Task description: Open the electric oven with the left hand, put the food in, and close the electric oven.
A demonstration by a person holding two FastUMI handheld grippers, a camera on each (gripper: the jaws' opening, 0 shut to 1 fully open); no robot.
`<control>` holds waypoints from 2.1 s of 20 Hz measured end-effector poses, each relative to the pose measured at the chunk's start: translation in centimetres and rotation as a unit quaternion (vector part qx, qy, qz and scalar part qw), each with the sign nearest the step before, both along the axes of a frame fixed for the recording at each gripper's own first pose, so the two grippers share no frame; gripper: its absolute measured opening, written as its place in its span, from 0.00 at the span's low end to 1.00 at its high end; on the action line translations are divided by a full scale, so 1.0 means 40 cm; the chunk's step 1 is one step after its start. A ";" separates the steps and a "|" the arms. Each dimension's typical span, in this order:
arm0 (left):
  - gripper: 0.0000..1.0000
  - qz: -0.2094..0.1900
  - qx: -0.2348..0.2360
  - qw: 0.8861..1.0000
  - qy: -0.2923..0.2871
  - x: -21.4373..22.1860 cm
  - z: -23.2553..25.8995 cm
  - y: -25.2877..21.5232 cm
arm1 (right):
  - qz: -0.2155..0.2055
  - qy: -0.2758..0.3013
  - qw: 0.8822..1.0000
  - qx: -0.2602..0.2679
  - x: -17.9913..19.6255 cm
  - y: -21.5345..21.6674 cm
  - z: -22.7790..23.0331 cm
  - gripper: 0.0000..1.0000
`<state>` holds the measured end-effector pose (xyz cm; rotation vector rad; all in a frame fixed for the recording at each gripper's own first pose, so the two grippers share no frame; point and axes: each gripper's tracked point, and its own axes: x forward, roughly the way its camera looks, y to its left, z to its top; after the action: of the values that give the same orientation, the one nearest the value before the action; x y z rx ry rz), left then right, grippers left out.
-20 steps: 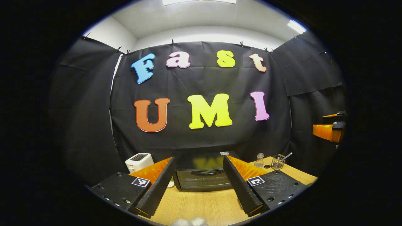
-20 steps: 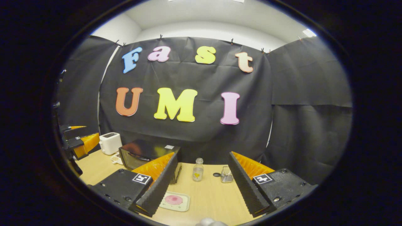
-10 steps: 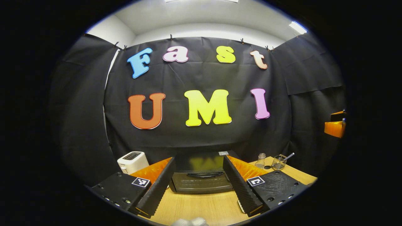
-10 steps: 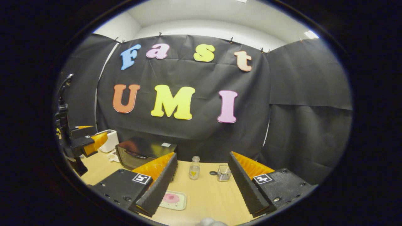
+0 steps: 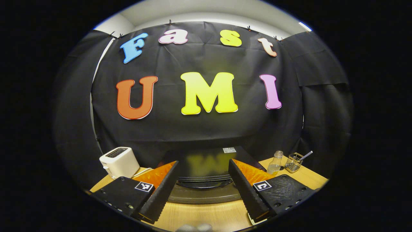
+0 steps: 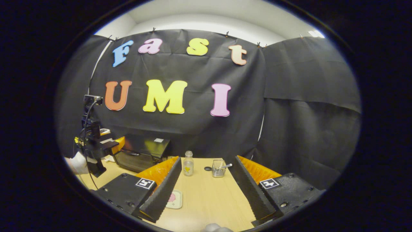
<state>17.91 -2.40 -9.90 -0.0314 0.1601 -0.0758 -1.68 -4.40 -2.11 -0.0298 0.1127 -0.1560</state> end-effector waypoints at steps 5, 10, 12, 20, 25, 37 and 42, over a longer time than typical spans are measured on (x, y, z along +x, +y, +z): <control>0.97 0.001 0.004 0.999 0.040 0.100 -0.122 -0.009 | -0.013 0.020 1.000 0.002 -0.023 -0.011 -0.032 1.00; 0.96 0.002 -0.010 0.997 0.079 0.125 -0.195 -0.010 | -0.010 0.019 1.000 0.008 -0.032 -0.001 -0.032 1.00; 0.98 -0.001 -0.008 0.997 0.081 0.119 -0.195 -0.010 | -0.009 0.019 1.000 0.012 -0.033 0.001 -0.036 1.00; 0.98 -0.006 -0.001 0.997 0.075 0.057 -0.197 -0.011 | 0.013 0.029 0.999 0.011 -0.038 0.037 -0.063 1.00; 0.98 -0.011 -0.005 0.997 0.072 -0.018 -0.211 -0.012 | 0.023 0.033 0.999 0.010 -0.046 0.045 -0.076 1.00; 0.96 0.001 -0.006 0.985 0.171 -0.160 -0.450 0.010 | 0.043 0.060 0.997 0.014 -0.068 0.056 -0.126 1.00; 0.97 -0.003 0.007 0.982 0.186 -0.205 -0.506 -0.006 | 0.037 0.075 0.996 0.017 -0.080 0.046 -0.152 1.00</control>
<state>9.72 -2.66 -30.14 -0.0301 0.5357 -0.0747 -4.89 -2.57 -8.21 -0.0106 0.2631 -0.0773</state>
